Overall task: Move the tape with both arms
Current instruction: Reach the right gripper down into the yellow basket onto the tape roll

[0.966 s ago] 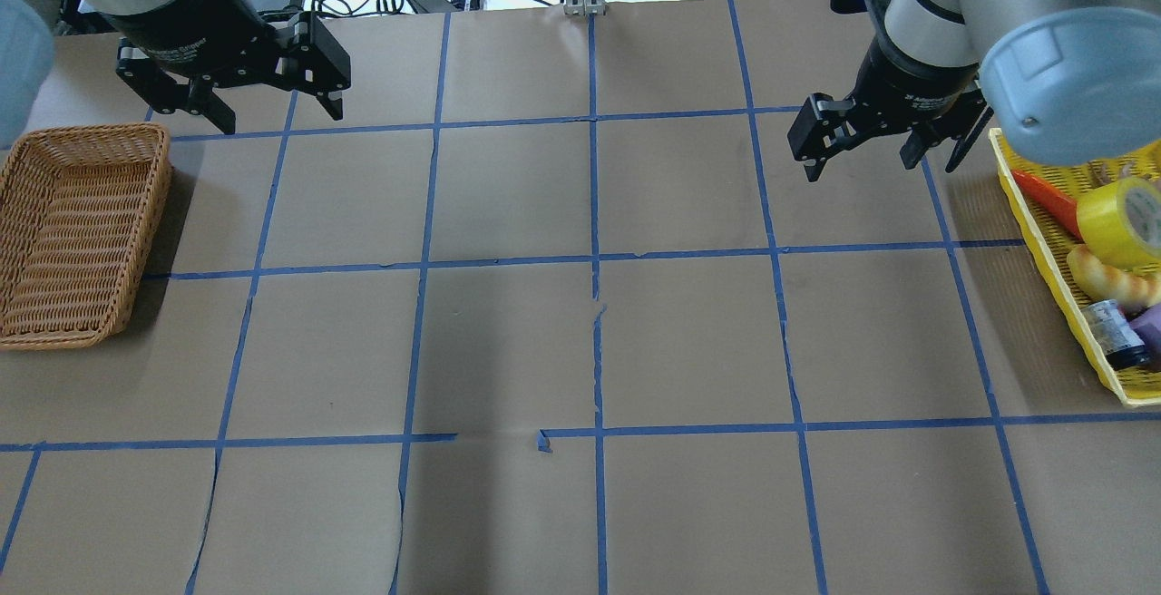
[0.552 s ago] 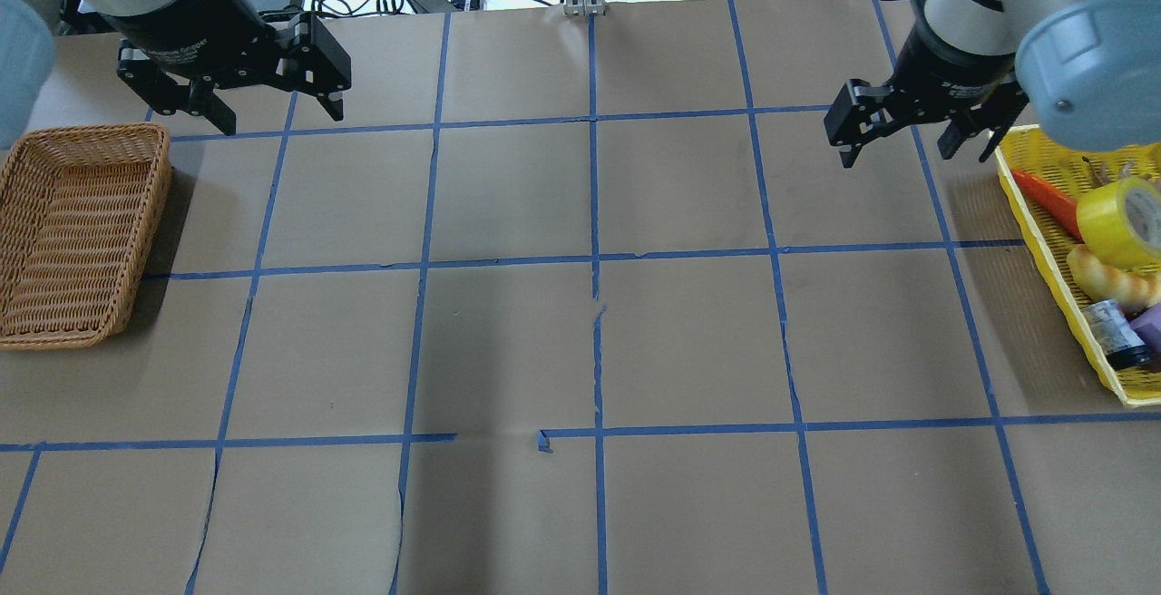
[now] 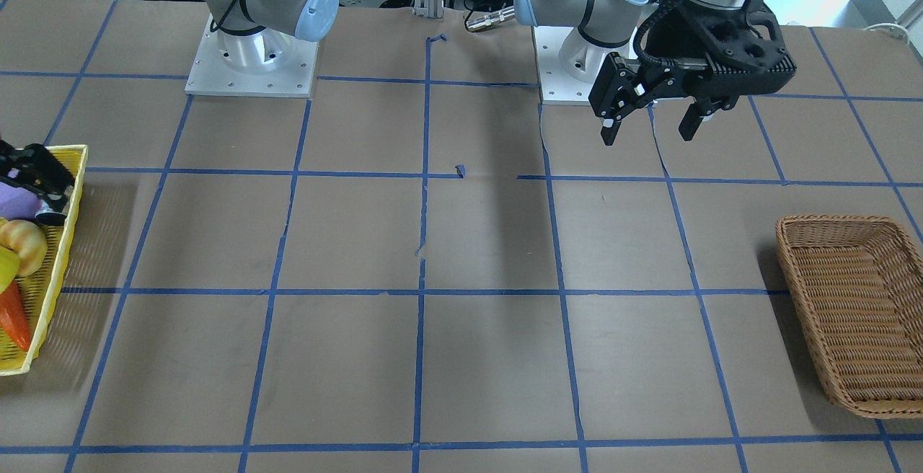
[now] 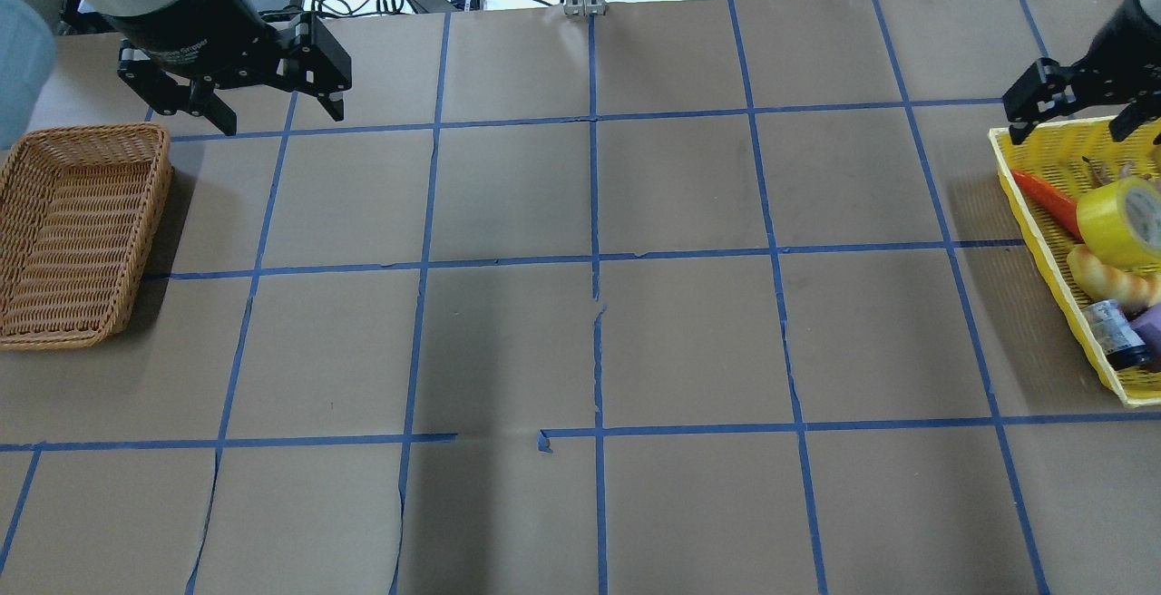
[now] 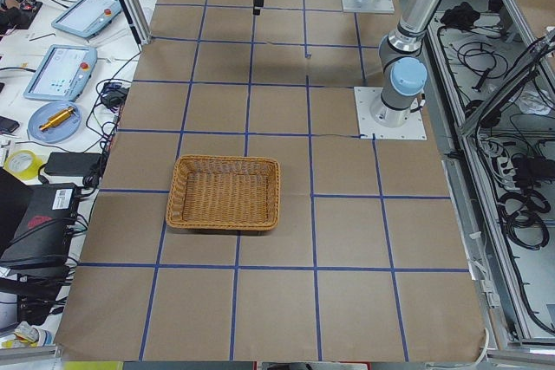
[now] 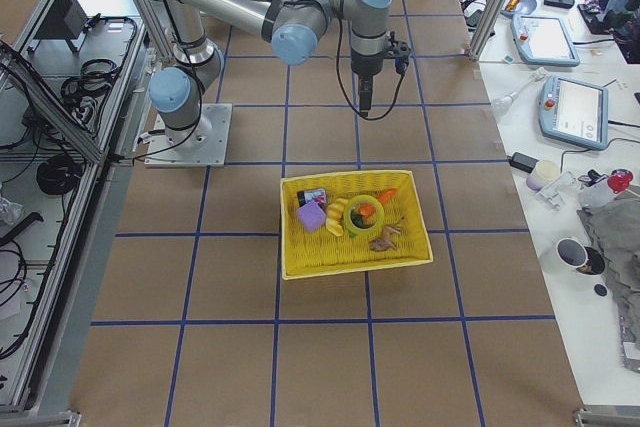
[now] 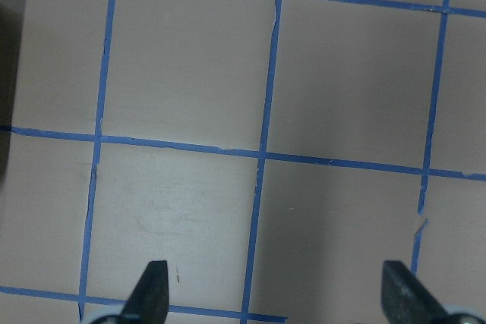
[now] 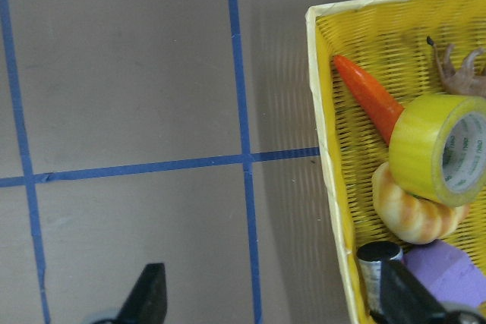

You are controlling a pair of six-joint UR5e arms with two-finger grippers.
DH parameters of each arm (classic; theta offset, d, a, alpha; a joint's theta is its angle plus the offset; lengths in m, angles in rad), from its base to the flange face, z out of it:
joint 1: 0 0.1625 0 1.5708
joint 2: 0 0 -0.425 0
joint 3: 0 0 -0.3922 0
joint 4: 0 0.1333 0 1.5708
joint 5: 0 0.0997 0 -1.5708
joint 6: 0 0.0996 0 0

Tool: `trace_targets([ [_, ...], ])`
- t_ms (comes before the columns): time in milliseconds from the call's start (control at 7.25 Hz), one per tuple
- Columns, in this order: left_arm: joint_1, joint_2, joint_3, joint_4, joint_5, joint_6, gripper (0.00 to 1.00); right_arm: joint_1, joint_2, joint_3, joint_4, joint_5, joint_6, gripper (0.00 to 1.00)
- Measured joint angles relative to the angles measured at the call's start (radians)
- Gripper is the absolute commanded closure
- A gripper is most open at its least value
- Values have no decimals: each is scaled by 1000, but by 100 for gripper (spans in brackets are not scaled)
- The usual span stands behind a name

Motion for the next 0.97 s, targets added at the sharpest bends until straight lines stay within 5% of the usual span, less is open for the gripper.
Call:
trace_targets([
  [276, 0, 0, 0, 0, -1, -1, 0, -96, 84, 3, -156, 6, -61, 0],
  [966, 0, 0, 1, 1, -1, -2, 0, -222, 212, 87, -308, 97, -69, 0],
])
